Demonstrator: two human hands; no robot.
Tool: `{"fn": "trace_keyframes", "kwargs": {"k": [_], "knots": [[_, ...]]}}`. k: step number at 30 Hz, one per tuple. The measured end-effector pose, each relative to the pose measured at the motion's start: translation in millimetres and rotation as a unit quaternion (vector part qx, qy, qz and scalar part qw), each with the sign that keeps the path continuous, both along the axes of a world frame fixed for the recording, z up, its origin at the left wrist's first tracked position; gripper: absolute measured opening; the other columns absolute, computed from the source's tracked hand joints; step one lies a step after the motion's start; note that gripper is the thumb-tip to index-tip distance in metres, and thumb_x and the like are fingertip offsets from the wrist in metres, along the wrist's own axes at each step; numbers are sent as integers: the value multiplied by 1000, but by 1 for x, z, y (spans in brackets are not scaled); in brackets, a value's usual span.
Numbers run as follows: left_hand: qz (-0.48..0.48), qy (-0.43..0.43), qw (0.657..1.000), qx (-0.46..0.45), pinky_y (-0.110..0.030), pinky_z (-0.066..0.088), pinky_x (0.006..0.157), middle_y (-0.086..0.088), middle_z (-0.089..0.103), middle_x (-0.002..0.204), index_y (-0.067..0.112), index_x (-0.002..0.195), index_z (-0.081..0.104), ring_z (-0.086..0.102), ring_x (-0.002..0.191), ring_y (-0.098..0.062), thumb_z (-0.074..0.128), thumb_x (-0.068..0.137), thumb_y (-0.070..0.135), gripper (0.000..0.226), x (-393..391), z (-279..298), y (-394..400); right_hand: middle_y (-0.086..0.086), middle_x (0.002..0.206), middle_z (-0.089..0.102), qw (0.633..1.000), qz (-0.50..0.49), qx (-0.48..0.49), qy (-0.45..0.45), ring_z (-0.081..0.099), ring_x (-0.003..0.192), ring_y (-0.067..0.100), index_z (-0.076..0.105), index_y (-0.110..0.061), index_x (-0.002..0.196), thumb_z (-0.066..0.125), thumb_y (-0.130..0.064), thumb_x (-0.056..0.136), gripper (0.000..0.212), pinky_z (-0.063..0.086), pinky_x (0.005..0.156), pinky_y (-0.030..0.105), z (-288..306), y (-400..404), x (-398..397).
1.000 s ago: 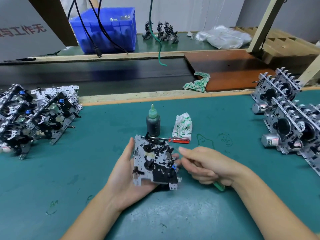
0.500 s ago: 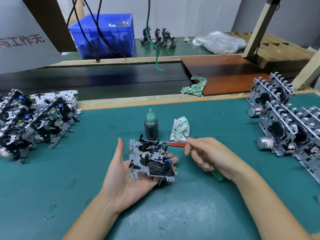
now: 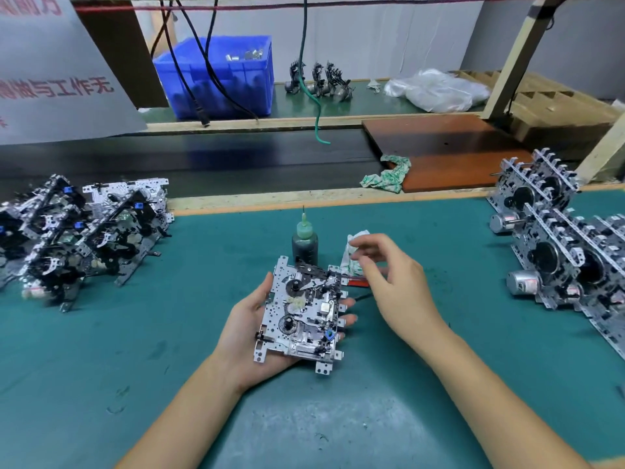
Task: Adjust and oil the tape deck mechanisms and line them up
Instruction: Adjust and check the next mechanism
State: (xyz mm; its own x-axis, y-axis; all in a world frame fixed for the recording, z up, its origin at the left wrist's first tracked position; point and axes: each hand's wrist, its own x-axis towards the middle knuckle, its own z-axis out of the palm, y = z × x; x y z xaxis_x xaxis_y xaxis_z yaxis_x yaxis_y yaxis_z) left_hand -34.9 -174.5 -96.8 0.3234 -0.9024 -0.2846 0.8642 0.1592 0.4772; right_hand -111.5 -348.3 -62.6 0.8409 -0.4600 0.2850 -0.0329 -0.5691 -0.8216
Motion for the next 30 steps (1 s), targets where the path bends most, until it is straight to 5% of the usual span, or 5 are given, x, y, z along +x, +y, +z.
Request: {"fn": "trace_keyframes", "kwargs": {"k": [6,11,20,27,30], "knots": [[34,35,999,-21,-60,35,103,-25,53,133,0,121,63,51,121,-46,42,91,48,60,0,2,2,-4,126,54,993,43,-37,103,46,119,14,45,-18,132,58,-27,92,43,37,101,33,8,21,44],[45,50,998,-17,-60,36,102,-26,50,136,-1,123,61,45,126,-46,42,92,47,60,-1,4,1,2,120,61,959,124,152,204,57,105,13,51,-14,127,69,-19,84,47,39,82,22,7,16,71],[2,41,999,-21,-61,30,106,-33,45,136,-4,127,56,44,126,-49,38,93,48,65,3,0,1,-26,89,53,991,98,49,-80,50,74,-5,37,-58,110,44,-53,87,24,40,67,12,32,6,13],[1,33,999,-21,-59,30,108,-34,43,138,-4,128,55,42,127,-50,35,93,48,66,3,0,1,-7,53,48,963,3,258,-71,32,39,10,51,-25,92,66,-12,84,21,27,34,18,12,-8,-20],[2,32,999,-21,-60,31,106,-34,43,137,-4,128,55,44,125,-50,36,93,49,66,3,1,1,-7,54,42,871,-6,471,-137,29,37,3,55,-13,85,66,-29,71,24,23,30,14,13,-13,-20]]}}
